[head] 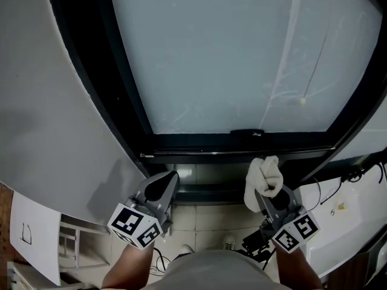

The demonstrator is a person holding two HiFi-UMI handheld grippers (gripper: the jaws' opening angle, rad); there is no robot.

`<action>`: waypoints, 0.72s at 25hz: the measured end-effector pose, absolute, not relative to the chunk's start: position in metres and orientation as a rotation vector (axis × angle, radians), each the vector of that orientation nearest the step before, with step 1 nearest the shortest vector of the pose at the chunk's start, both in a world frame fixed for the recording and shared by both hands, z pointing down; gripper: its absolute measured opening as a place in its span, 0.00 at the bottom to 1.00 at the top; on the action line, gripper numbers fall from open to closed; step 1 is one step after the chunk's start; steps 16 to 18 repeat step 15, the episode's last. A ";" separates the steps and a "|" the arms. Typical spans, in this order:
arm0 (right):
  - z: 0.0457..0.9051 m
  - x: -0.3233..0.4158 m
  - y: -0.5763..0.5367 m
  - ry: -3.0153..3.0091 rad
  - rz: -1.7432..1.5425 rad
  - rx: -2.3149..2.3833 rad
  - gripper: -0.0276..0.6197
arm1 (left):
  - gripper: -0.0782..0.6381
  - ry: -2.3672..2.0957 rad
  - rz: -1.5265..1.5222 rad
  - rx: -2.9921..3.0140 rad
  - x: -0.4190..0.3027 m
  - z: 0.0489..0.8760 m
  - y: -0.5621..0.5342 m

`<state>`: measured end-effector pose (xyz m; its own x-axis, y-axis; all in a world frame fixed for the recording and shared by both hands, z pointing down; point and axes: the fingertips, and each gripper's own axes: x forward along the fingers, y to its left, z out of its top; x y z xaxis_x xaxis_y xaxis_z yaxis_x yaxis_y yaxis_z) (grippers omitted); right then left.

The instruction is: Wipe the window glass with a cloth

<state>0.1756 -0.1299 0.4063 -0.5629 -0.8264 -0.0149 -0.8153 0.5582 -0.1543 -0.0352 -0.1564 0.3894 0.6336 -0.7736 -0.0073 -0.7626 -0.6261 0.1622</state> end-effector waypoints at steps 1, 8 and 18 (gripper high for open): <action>0.407 0.175 -0.131 2.699 -0.202 -1.424 0.22 | 0.13 -1.283 -0.115 2.706 -0.035 0.390 -0.158; 0.409 0.178 -0.136 2.690 -0.208 -1.437 0.22 | 0.13 -1.276 -0.106 2.700 -0.033 0.392 -0.158; 0.412 0.177 -0.134 2.703 -0.215 -1.434 0.22 | 0.13 -1.262 -0.098 2.695 -0.030 0.394 -0.154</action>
